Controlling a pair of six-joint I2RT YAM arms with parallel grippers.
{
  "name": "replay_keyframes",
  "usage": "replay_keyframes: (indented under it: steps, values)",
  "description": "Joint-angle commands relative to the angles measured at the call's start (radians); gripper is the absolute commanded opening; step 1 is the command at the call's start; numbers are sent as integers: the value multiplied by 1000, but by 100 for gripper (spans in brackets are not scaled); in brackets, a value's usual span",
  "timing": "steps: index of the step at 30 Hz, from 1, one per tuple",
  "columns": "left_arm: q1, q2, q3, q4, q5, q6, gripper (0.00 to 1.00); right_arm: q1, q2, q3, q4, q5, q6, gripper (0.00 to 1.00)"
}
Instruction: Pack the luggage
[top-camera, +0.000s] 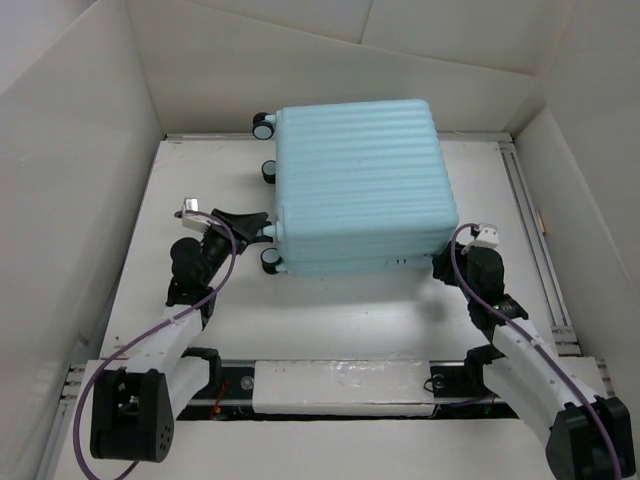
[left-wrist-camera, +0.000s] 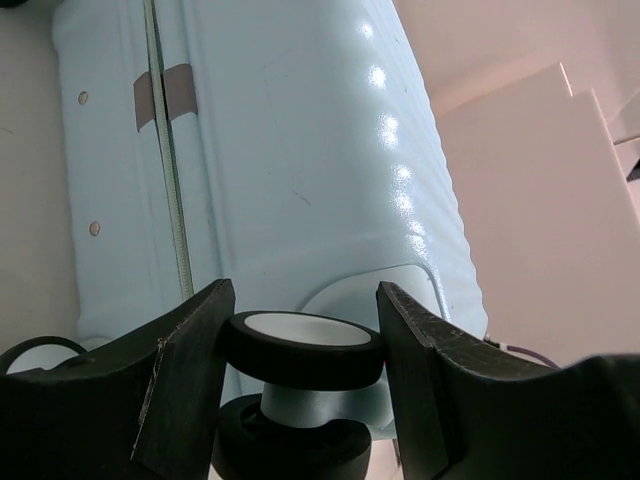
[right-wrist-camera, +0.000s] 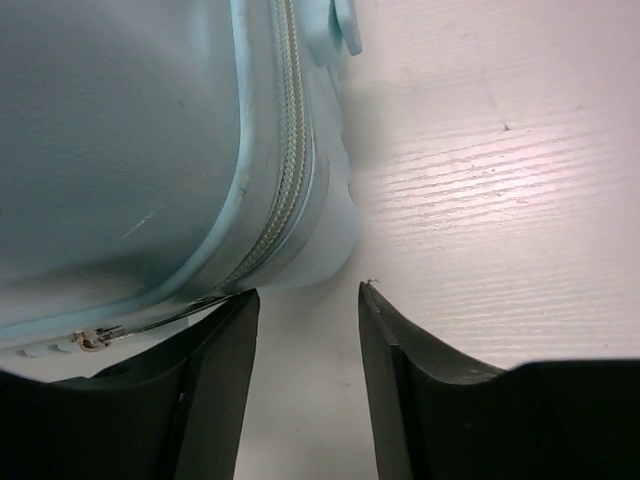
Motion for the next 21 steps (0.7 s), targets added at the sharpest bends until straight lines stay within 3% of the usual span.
replay_keyframes:
  steps: [1,6,10,14,21]
  values:
    - [52,-32,-16,89,13,-6,0,-35,21,60,143,-113,-71,50]
    - [52,28,-39,201,36,-27,0,-45,41,45,152,-293,-93,40]
    - [52,42,-48,223,50,-38,0,-35,-178,-32,132,-323,-41,38]
    - [43,42,-39,223,50,-29,0,-35,-304,-32,48,-323,-32,54]
    - [43,42,-39,205,59,-29,0,-35,-130,44,51,-371,-61,54]
